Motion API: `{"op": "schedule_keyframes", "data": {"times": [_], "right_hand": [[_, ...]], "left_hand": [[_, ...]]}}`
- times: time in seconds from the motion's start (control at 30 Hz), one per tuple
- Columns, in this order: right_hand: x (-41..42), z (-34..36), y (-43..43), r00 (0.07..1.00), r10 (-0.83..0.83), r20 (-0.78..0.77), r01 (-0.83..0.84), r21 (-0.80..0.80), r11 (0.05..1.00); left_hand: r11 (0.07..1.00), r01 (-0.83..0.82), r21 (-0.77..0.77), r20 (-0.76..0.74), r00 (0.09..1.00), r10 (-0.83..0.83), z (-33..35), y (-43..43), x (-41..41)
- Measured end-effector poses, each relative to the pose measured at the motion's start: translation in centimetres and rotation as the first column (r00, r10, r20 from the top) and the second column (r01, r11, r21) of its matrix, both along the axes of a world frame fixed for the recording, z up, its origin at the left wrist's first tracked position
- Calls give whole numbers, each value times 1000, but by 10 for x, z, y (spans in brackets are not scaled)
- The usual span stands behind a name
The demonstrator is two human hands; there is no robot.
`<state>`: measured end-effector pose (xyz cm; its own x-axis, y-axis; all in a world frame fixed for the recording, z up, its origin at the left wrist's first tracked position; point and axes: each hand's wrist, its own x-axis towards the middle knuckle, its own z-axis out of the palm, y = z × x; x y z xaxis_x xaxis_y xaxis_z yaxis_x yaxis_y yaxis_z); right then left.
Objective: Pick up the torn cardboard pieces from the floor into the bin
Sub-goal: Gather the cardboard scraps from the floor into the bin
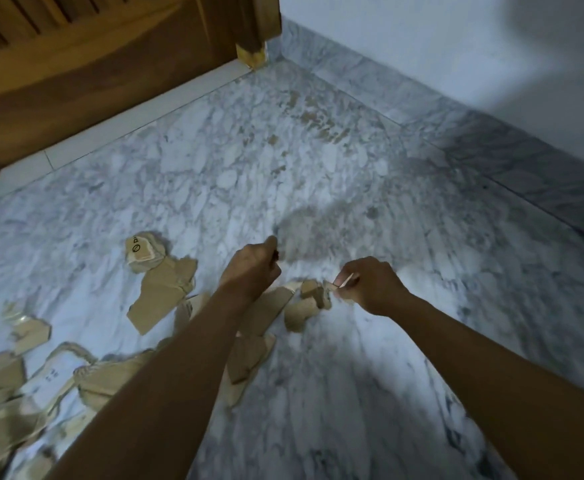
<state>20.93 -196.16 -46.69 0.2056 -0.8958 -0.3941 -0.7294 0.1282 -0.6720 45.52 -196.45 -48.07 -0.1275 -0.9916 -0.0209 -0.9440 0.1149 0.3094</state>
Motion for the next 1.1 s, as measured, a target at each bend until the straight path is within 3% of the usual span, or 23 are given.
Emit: {"op": "schedule_keyframes", "data": {"times": [0.07, 0.13, 0.23, 0.33, 0.47, 0.53, 0.83, 0.93, 1.1], "right_hand": [[9, 7, 6, 998, 49, 50, -52, 54, 997], [23, 9, 12, 993, 114, 31, -116, 44, 992], [48, 8, 20, 960, 264, -91, -269, -40, 962], [65, 1, 26, 923, 324, -206, -348, -90, 933], [74, -11, 36, 827, 357, -435, -432, -85, 898], [77, -18, 39, 805, 354, -475, -456, -114, 883], [79, -26, 43, 879, 321, -352, -394, -158, 905], [72, -26, 43, 904, 312, -293, -356, -107, 929], [53, -2, 19, 995, 100, -16, -99, 52, 994]], "left_hand": [[989, -141, -46, -165, 977, 132, 10, 13, 10], [982, -170, 78, -279, 942, 186, 25, 28, 22], [937, -8, 348, -286, 951, 114, 39, 49, 40], [884, -15, 468, -230, 963, 138, 29, 62, 52], [893, -193, 405, -153, 949, 275, 4, 72, 46], [910, -262, 321, -125, 941, 315, -5, 80, 42], [959, -153, 238, 30, 988, 150, -28, 87, 53], [955, -176, 239, 95, 983, 157, -21, 78, 47], [874, -243, 421, 163, 968, 191, -16, 51, 56]]}}
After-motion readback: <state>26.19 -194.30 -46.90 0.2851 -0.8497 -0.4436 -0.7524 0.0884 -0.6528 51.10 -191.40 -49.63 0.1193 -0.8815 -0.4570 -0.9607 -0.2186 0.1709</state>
